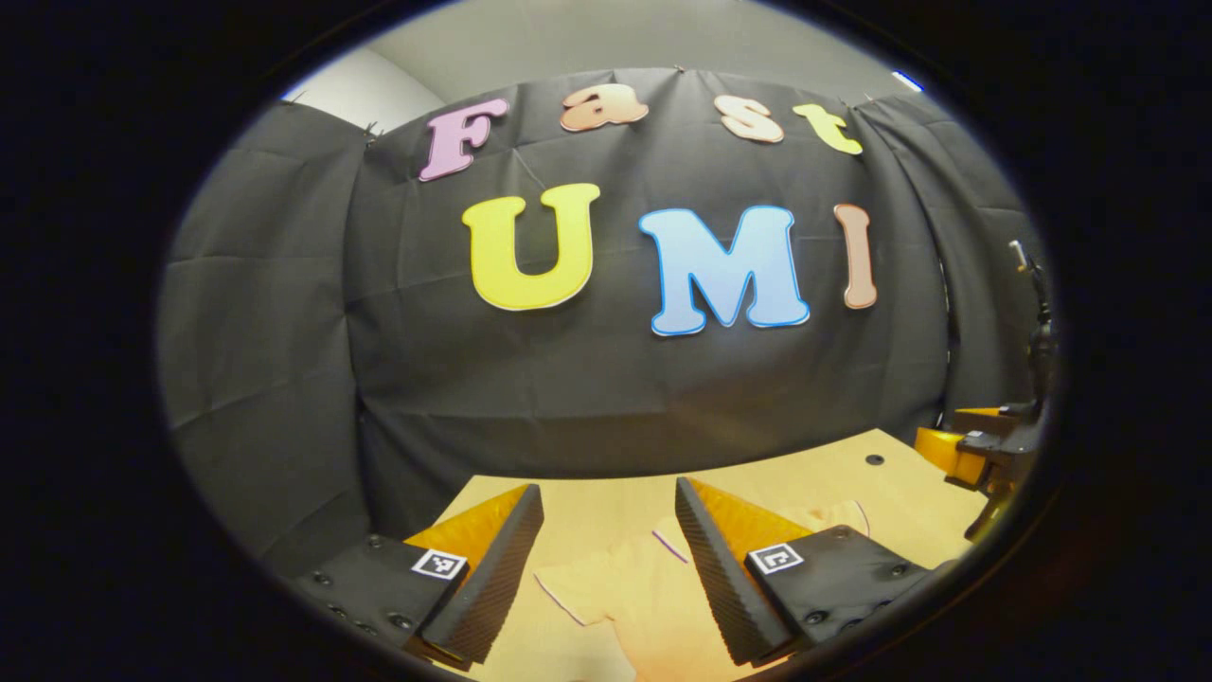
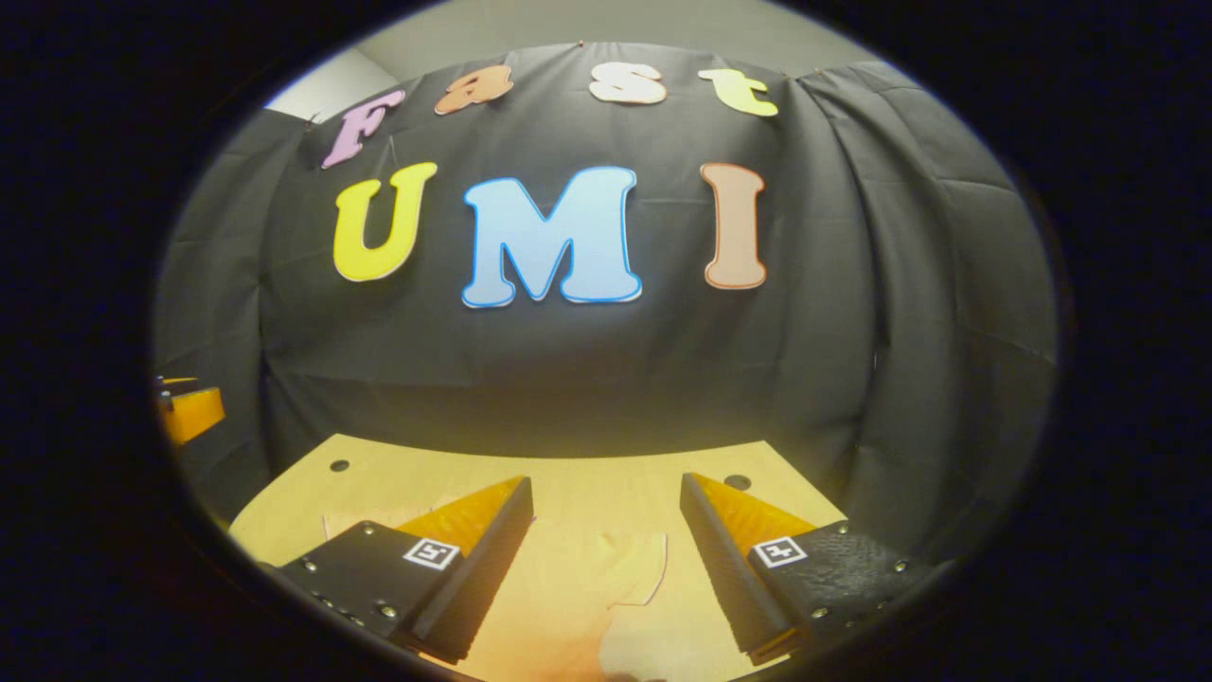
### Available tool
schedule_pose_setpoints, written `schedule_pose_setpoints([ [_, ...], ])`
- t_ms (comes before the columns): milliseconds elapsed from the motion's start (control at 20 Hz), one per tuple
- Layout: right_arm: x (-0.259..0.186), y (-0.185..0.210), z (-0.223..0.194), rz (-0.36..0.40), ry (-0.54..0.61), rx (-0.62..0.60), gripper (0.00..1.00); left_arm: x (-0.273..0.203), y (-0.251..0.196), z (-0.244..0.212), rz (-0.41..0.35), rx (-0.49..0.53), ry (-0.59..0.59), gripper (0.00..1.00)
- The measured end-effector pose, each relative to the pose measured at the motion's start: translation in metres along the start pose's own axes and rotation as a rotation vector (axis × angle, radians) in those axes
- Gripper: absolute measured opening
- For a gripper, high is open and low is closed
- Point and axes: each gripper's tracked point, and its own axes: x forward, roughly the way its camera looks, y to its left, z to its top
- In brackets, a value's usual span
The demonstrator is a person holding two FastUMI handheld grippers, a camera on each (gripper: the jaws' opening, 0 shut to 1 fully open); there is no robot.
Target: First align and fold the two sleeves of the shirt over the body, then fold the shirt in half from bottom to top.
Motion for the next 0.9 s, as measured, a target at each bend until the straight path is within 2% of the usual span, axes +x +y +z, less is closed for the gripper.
schedule_pose_setpoints([
  [200, 0.043, -0.014, -0.035, -0.033, 0.099, 0.03, 0.97, -0.009, 0.007, -0.008, -0.006, 0.003, 0.019, 0.94],
  [450, 0.088, -0.031, -0.091, -0.063, 0.24, 0.012, 0.97, -0.017, 0.016, -0.023, 0.004, -0.001, 0.05, 0.94],
  [900, 0.121, -0.036, -0.18, -0.05, 0.47, 0.007, 0.97, -0.005, 0.023, -0.034, 0.03, 0.011, 0.087, 0.93],
])
